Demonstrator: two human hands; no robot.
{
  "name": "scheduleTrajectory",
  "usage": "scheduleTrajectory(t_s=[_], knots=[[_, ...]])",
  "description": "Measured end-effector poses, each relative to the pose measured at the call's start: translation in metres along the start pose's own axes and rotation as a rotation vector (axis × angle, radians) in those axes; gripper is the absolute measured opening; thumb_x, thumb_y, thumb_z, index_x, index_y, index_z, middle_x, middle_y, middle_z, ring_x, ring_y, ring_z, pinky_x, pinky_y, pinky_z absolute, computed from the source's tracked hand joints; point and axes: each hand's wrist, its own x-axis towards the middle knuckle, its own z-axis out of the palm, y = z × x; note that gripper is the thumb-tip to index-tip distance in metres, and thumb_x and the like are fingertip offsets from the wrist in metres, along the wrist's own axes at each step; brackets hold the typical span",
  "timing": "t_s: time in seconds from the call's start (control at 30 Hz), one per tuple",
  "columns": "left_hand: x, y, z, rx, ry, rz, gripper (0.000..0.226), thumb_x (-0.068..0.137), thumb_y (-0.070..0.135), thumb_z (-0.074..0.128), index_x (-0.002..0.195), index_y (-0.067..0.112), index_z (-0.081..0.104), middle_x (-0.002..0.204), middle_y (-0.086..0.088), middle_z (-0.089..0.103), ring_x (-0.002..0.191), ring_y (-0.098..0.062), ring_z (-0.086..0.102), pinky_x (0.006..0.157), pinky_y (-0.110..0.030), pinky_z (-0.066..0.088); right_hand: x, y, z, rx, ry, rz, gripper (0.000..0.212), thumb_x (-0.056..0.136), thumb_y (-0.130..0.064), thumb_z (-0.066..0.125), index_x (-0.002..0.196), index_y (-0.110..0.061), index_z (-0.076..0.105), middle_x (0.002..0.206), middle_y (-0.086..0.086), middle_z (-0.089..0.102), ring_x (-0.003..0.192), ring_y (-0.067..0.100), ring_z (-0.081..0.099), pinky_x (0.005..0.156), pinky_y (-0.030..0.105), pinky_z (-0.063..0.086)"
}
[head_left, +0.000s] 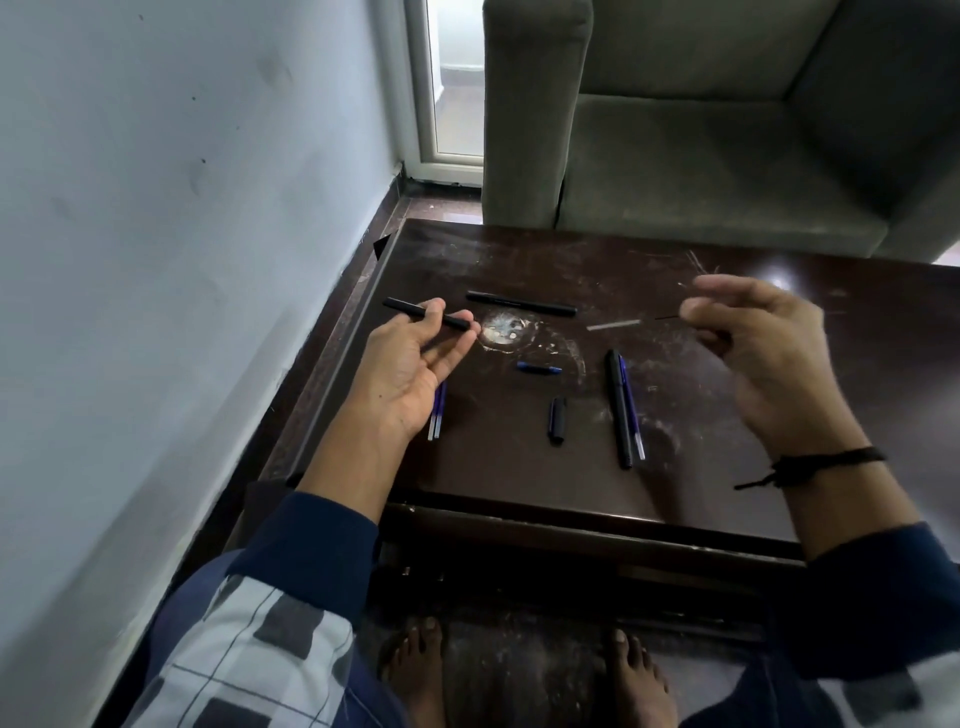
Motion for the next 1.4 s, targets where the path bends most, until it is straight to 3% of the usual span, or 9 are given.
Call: scheduleTrajectory(t_s=[0.3, 0.47, 0.7, 0.8, 0.9, 1.0, 1.07, 1.17, 1.4], knots=[[-0.002, -0.002, 0.003, 0.043, -0.016, -0.007, 0.01, 0.101, 0.007, 0.057, 0.109, 0.002, 0.06, 0.089, -0.017, 0.076, 0.089, -0.028, 0.077, 0.077, -0.032, 0.062, 0.007, -0.006, -0.024, -0.398, -0.006, 0.078, 0.043, 0.077, 0.007, 0.064, 0.115, -0.013, 0.07, 0.088, 0.018, 0.07, 0.059, 0.01, 0.051, 0.06, 0.023, 0.044], [-0.002, 0.0, 0.002, 0.031, -0.019, -0.005, 0.011, 0.101, 0.006, 0.058, 0.11, 0.001, 0.059, 0.09, -0.018, 0.076, 0.09, -0.029, 0.077, 0.077, -0.032, 0.062, 0.013, 0.015, -0.01, -0.557, -0.062, 0.116, 0.047, 0.079, 0.008, 0.07, 0.12, -0.015, 0.064, 0.079, 0.009, 0.061, 0.061, 0.016, 0.051, 0.057, 0.028, 0.044], [-0.001, 0.012, -0.003, -0.007, -0.003, 0.016, 0.009, 0.1, 0.005, 0.057, 0.109, 0.002, 0.059, 0.089, -0.018, 0.075, 0.086, -0.029, 0.077, 0.07, -0.029, 0.061, 0.018, 0.049, 0.015, -0.723, -0.042, 0.004, 0.054, 0.081, -0.002, 0.073, 0.125, -0.029, 0.056, 0.093, -0.001, 0.066, 0.085, 0.02, 0.067, 0.068, 0.034, 0.055], [0.0, 0.019, -0.008, -0.03, 0.02, 0.03, 0.009, 0.1, 0.005, 0.058, 0.108, 0.001, 0.06, 0.089, -0.018, 0.076, 0.087, -0.029, 0.077, 0.071, -0.029, 0.061, 0.012, 0.051, 0.022, -0.816, -0.011, -0.097, 0.046, 0.085, -0.014, 0.075, 0.125, -0.028, 0.058, 0.105, -0.002, 0.064, 0.095, 0.02, 0.065, 0.087, 0.043, 0.057], [0.001, 0.023, -0.012, -0.047, 0.027, 0.041, 0.012, 0.1, 0.005, 0.058, 0.111, 0.0, 0.06, 0.094, -0.019, 0.074, 0.09, -0.03, 0.077, 0.071, -0.029, 0.061, 0.001, 0.043, 0.035, -0.773, -0.006, -0.258, 0.027, 0.089, -0.022, 0.074, 0.114, -0.029, 0.065, 0.106, -0.005, 0.066, 0.091, 0.011, 0.064, 0.087, 0.041, 0.057], [0.003, 0.026, -0.012, -0.058, 0.031, 0.047, 0.011, 0.1, 0.005, 0.058, 0.11, 0.0, 0.06, 0.096, -0.019, 0.074, 0.091, -0.03, 0.076, 0.073, -0.03, 0.062, -0.02, 0.046, 0.058, -0.797, -0.143, -0.461, 0.017, 0.09, -0.019, 0.072, 0.106, -0.025, 0.073, 0.101, -0.006, 0.068, 0.086, 0.012, 0.065, 0.083, 0.034, 0.056], [0.003, 0.026, -0.012, -0.06, 0.031, 0.047, 0.011, 0.1, 0.005, 0.058, 0.11, 0.001, 0.06, 0.093, -0.018, 0.074, 0.09, -0.03, 0.076, 0.073, -0.03, 0.062, -0.039, 0.058, 0.077, -0.887, -0.309, -0.638, 0.02, 0.092, -0.017, 0.068, 0.11, -0.018, 0.075, 0.1, -0.001, 0.067, 0.087, 0.021, 0.064, 0.082, 0.033, 0.052], [0.004, 0.024, -0.011, -0.057, 0.022, 0.05, 0.011, 0.1, 0.006, 0.058, 0.11, 0.001, 0.059, 0.091, -0.018, 0.075, 0.088, -0.029, 0.076, 0.071, -0.029, 0.061, -0.064, 0.078, 0.099, -1.086, -0.493, -0.833, 0.034, 0.093, -0.026, 0.061, 0.125, -0.021, 0.07, 0.105, 0.001, 0.066, 0.091, 0.03, 0.061, 0.077, 0.045, 0.052], [0.004, 0.022, -0.008, -0.048, 0.009, 0.057, 0.007, 0.1, 0.005, 0.058, 0.106, 0.002, 0.059, 0.093, -0.019, 0.074, 0.089, -0.03, 0.076, 0.071, -0.029, 0.061, -0.077, 0.093, 0.117, -1.279, -0.625, -0.885, 0.052, 0.102, -0.028, 0.049, 0.153, -0.039, 0.042, 0.12, -0.001, 0.057, 0.098, 0.026, 0.055, 0.08, 0.044, 0.046]])
